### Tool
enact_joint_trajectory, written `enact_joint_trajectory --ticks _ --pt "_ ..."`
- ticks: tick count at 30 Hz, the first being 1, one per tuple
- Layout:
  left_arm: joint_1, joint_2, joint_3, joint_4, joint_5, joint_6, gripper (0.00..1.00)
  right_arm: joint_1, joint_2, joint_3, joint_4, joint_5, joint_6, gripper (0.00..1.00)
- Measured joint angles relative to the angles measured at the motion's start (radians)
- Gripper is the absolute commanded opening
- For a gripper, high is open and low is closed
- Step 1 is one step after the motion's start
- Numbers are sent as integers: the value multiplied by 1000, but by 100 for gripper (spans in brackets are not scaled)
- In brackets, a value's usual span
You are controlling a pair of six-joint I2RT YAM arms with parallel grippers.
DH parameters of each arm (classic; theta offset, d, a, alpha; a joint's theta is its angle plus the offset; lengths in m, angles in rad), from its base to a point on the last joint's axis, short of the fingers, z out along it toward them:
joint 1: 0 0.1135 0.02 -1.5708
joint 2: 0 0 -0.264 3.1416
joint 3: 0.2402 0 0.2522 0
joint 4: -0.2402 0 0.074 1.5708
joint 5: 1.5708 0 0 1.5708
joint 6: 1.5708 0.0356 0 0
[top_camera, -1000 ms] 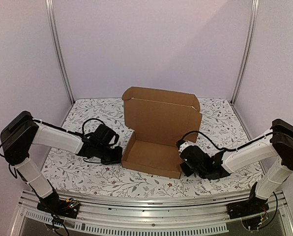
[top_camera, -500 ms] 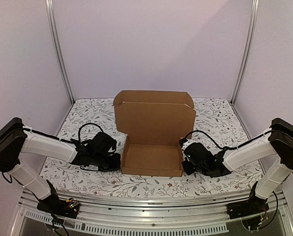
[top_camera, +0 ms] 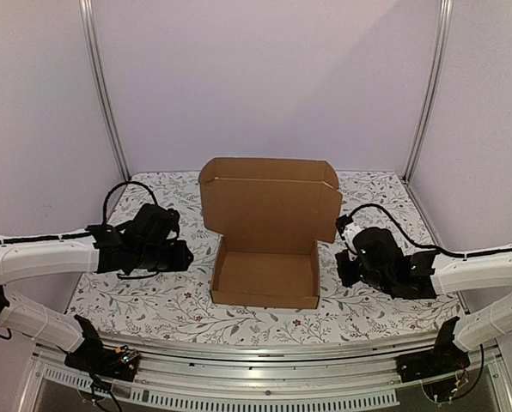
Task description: Fold the paper box
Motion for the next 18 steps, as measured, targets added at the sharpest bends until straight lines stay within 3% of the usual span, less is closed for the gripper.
enact_joint_trajectory --ticks 4,10,15,18 --pt "99 -74 8 13 -6 94 50 -68 -103 2 -48 -19 -39 51" --pt "195 -124 9 98 36 220 70 -212 -173 65 -121 -160 -84 65" --pt "245 -116 13 167 104 280 72 -354 -162 193 -187 -405 -116 76" --pt "265 -109 16 188 130 292 72 -410 -133 259 -206 -536 -133 78"
